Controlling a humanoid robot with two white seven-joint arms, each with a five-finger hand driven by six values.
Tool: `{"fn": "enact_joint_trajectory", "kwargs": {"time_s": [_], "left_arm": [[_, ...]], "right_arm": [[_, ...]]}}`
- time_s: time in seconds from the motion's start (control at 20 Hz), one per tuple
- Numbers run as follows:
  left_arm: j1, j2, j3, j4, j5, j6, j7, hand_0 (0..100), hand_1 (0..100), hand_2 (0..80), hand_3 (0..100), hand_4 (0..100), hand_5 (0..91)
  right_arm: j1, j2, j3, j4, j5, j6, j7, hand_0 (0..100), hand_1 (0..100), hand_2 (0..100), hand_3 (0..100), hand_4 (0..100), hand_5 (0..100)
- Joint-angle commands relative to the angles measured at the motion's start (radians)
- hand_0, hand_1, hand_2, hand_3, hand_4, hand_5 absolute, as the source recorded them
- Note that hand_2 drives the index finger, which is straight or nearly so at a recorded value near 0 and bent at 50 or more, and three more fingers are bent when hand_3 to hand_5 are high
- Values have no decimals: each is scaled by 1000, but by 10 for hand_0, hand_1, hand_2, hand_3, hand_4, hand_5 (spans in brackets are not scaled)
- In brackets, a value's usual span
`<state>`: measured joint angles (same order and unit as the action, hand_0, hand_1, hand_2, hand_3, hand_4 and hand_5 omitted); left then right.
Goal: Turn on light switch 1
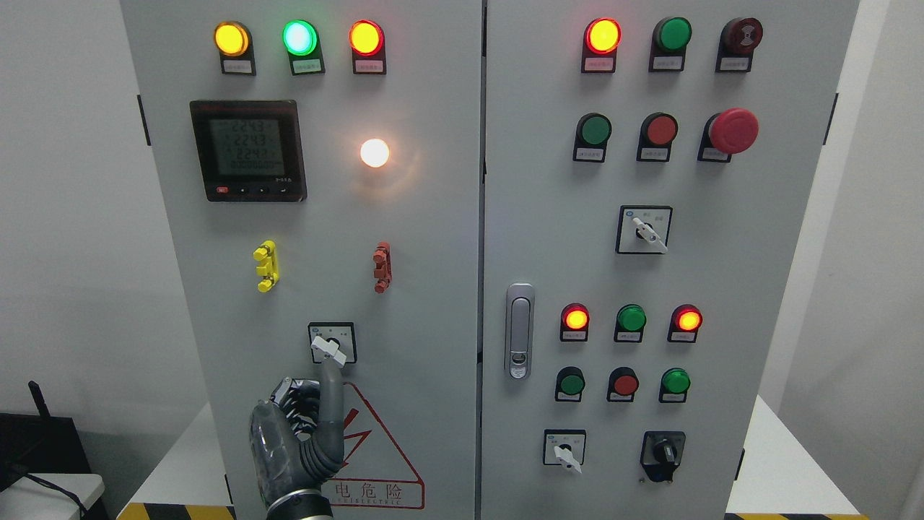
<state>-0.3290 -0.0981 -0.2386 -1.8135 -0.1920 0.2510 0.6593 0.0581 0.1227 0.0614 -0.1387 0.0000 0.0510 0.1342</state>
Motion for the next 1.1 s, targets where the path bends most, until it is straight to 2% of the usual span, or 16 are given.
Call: {"fn": "enact_joint_trajectory", "kwargs": {"time_s": [0.0, 0.05, 0.1, 0.25, 0.3, 0.35, 0.4, 0.45, 0.5, 0.55, 0.6, 0.8, 0.95, 1.05], "left_arm": [[151, 30, 126, -33, -1, -177, -74, 196, 309, 684, 1000, 968, 841], [183, 38, 162, -30, 0, -228, -108, 199, 310, 676, 1000, 973, 823], [229, 46, 230, -21, 0, -310, -174, 201, 309, 669, 1000, 965, 809], [350, 47, 414, 20, 3, -473, -340, 204, 266, 560, 940, 906, 638], [384, 47, 485, 46, 14, -527, -395, 196, 246, 508, 877, 866, 537], [418, 47, 562, 83, 34, -580, -450, 183, 230, 477, 822, 819, 468], [450, 52, 634, 124, 57, -634, -501, 178, 224, 456, 793, 794, 442], [482, 63, 706, 176, 80, -680, -545, 166, 206, 400, 706, 724, 354], [507, 66, 764, 225, 101, -706, -570, 153, 196, 342, 624, 654, 272], [519, 67, 819, 279, 121, -723, -592, 146, 184, 319, 592, 628, 243], [531, 70, 870, 343, 138, -737, -612, 133, 170, 256, 506, 560, 189], [588, 92, 1022, 645, 158, -782, -667, 125, 157, 107, 312, 414, 138], [639, 127, 1047, 874, 155, -794, -669, 136, 176, 57, 253, 352, 98], [676, 155, 1039, 1027, 149, -788, -670, 184, 182, 28, 211, 304, 60]], "right_arm": [[0, 0, 0, 1, -17, 0, 2, 120, 389, 0, 0, 0, 0], [0, 0, 0, 1, -18, 0, 2, 120, 389, 0, 0, 0, 0], [0, 0, 0, -1, -17, 0, 2, 120, 389, 0, 0, 0, 0], [0, 0, 0, 1, -17, 0, 2, 120, 389, 0, 0, 0, 0], [0, 0, 0, -1, -18, 0, 2, 120, 389, 0, 0, 0, 0], [0, 0, 0, -1, -18, 0, 2, 120, 389, 0, 0, 0, 0], [0, 0, 0, 1, -18, 0, 2, 120, 389, 0, 0, 0, 0], [0, 0, 0, 1, -17, 0, 2, 120, 389, 0, 0, 0, 0], [0, 0, 0, 1, -18, 0, 2, 120, 389, 0, 0, 0, 0], [0, 0, 0, 1, -18, 0, 2, 120, 389, 0, 0, 0, 0], [0, 0, 0, 1, -18, 0, 4, 120, 389, 0, 0, 0, 0], [0, 0, 0, 1, -17, 0, 4, 120, 389, 0, 0, 0, 0], [0, 0, 0, -1, -18, 0, 2, 120, 389, 0, 0, 0, 0], [0, 0, 0, -1, -17, 0, 2, 120, 389, 0, 0, 0, 0]]}}
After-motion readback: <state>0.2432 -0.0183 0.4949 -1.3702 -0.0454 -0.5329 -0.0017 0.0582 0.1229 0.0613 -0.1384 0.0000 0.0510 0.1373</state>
